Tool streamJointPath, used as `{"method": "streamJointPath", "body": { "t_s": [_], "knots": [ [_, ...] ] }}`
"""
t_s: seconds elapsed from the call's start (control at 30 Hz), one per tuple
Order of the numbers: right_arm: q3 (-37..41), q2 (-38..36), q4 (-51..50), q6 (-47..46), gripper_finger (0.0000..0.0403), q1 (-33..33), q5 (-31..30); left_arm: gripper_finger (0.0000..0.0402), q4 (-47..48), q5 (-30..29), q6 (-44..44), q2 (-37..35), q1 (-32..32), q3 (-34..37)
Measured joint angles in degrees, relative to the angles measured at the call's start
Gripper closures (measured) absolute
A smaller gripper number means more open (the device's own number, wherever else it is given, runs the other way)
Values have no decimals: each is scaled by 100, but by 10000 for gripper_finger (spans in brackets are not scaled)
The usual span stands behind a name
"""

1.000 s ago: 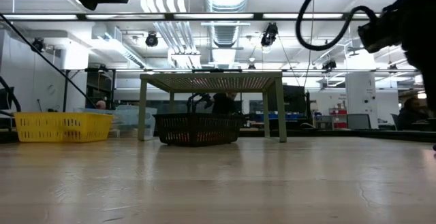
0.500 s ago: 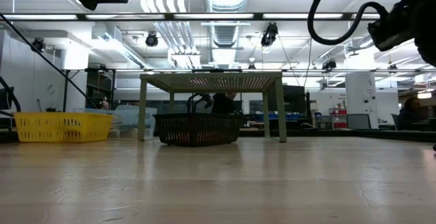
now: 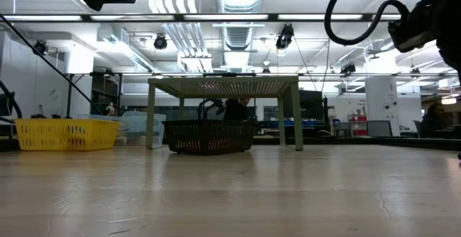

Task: Pick & Place Office Desk Supplies
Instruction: Put the black spring rubber band into the yellow bin

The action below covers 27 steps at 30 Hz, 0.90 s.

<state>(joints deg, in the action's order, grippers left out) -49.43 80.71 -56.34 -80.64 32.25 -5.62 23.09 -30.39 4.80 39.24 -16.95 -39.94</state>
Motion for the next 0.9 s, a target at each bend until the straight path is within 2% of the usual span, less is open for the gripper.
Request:
{"method": "streamJointPath", "body": {
  "t_s": [0.2, 0.33, 0.47, 0.7, 0.9],
  "knots": [
    [0, 0, 28, -90, 394, -1, -197, 216, -2, -2, 0, 0, 0, 0],
    [7, 0, 7, -516, 390, -2, -224, 216, -2, 0, 0, -2, 2, 0],
    [37, -2, -114, -913, 356, -4, -355, 216, -3, 0, 0, -2, 2, 0],
    [82, 13, 22, -940, 282, 0, -355, 216, -2, 0, 0, -2, 2, 0],
    [315, 13, 226, -973, 253, 13, -333, 216, -2, 0, 0, -2, 2, 0]
  ]
}}
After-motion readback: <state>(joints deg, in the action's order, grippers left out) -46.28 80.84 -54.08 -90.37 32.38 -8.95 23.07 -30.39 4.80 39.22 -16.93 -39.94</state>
